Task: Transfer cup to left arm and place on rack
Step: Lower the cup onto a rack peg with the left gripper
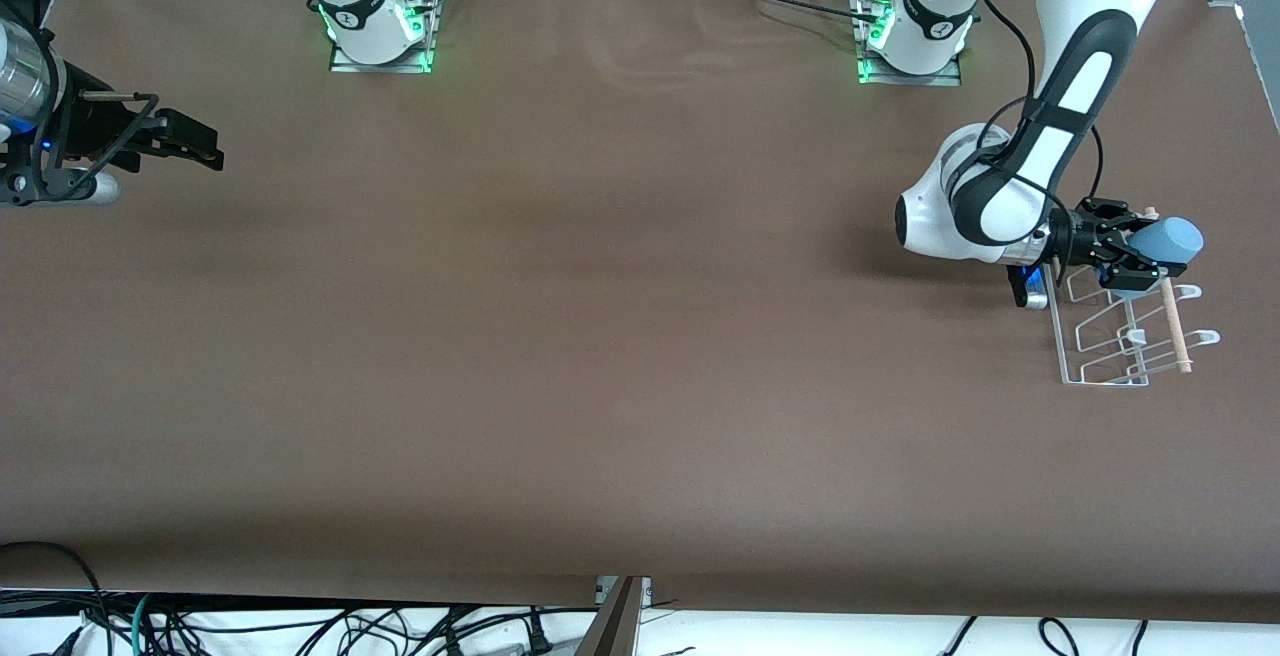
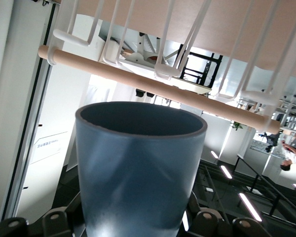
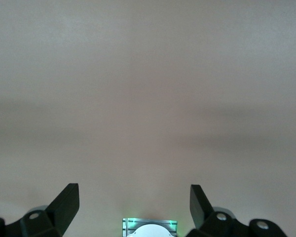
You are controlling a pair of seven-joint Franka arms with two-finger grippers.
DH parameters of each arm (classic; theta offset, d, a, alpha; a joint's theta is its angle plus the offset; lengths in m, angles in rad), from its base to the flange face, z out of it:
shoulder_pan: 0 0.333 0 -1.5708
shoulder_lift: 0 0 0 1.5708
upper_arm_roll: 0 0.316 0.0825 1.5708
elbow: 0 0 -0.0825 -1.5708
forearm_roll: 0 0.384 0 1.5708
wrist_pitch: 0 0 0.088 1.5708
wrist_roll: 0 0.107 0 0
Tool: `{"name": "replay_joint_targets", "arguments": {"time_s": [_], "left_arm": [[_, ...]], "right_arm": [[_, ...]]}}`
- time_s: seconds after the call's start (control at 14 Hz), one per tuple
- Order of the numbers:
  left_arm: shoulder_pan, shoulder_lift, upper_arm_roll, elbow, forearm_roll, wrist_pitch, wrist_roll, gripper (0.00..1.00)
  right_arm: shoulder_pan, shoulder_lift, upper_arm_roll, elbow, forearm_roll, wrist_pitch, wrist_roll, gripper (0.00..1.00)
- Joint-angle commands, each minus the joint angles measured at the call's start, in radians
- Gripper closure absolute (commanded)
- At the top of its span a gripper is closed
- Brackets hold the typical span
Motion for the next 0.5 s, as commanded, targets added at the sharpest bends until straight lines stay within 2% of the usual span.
{"name": "replay_joint_targets", "arguments": {"time_s": [0.0, 0.29, 0.43], "left_arm": [[0.037, 0.002, -0.004, -0.028, 0.047, 0.029, -0.05, 1.0], [0.04, 0.036, -0.001, -0.032, 0.065, 0.03, -0.086, 1.0], [0.041, 0.048, 0.0, -0.032, 0.076, 0.03, -0.087, 1.0]], "right_arm": [[-0.025, 0.011, 0.022, 0.03, 0.01, -0.017, -0.013, 0.01], [-0.025, 0.012, 0.02, 0.03, 0.003, -0.01, -0.015, 0.01], [-0.019, 0.012, 0.022, 0.03, 0.006, 0.038, -0.002, 0.01]]}}
